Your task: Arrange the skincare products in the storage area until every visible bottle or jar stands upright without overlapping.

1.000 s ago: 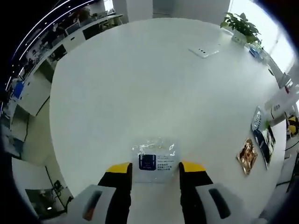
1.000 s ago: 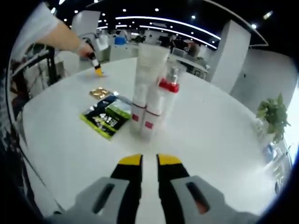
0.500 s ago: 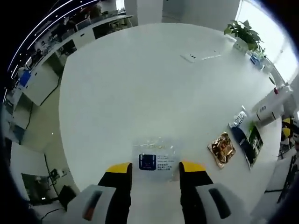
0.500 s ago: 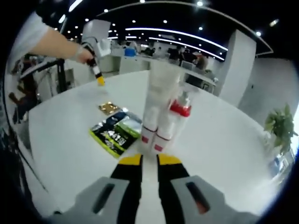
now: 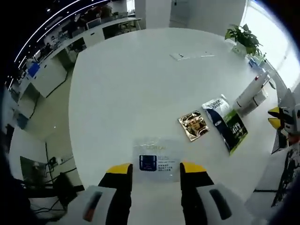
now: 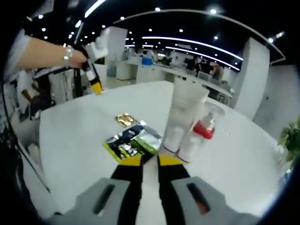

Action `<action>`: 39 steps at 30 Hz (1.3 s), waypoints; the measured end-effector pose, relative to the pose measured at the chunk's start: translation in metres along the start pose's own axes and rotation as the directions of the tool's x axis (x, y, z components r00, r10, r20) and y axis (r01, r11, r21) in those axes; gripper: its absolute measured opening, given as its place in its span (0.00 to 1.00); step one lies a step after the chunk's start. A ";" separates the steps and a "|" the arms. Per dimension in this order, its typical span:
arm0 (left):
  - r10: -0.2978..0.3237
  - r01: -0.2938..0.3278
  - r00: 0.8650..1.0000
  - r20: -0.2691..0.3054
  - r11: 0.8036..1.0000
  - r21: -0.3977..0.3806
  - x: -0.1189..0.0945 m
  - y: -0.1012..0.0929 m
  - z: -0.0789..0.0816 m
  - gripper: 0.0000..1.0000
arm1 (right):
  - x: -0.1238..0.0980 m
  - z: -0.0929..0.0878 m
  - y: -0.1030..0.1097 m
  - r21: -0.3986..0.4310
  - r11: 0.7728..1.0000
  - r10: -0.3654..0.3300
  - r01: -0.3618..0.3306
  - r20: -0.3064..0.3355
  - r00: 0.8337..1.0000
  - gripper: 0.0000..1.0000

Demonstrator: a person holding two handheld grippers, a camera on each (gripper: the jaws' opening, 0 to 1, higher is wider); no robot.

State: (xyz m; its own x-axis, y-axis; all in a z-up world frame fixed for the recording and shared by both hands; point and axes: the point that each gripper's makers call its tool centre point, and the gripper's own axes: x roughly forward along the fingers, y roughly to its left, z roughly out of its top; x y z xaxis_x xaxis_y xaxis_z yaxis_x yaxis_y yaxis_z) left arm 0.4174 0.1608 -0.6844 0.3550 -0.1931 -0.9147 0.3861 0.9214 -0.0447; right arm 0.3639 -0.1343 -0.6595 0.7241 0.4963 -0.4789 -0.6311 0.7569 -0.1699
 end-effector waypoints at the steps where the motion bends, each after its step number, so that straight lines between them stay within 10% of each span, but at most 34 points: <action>1: 0.002 -0.002 1.000 0.006 1.000 -0.011 -0.004 -0.005 -0.005 0.41 | 0.002 0.000 0.004 -0.004 1.000 0.022 -0.022 -0.007 1.000 0.11; 8: 0.009 0.010 0.991 0.134 0.991 -0.137 -0.029 -0.043 -0.029 0.41 | 0.016 -0.007 0.029 -0.032 0.986 0.159 -0.161 -0.074 0.985 0.11; 17: 0.090 -0.061 0.986 0.139 0.978 -0.201 -0.032 -0.042 -0.059 0.41 | 0.032 -0.020 0.044 0.023 0.968 0.249 -0.248 -0.146 0.957 0.11; 39: 0.114 -0.039 0.963 0.244 0.955 -0.293 -0.024 -0.075 -0.090 0.41 | -0.003 -0.023 0.027 0.056 0.988 0.145 -0.141 -0.061 0.988 0.15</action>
State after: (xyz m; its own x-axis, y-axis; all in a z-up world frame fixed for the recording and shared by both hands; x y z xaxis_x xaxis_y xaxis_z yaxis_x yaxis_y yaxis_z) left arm 0.3032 0.1271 -0.6956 0.5936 -0.1633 -0.7880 0.1053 0.9865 -0.1251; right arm 0.3383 -0.1257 -0.6825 0.6068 0.5738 -0.5501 -0.7107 0.7015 -0.0523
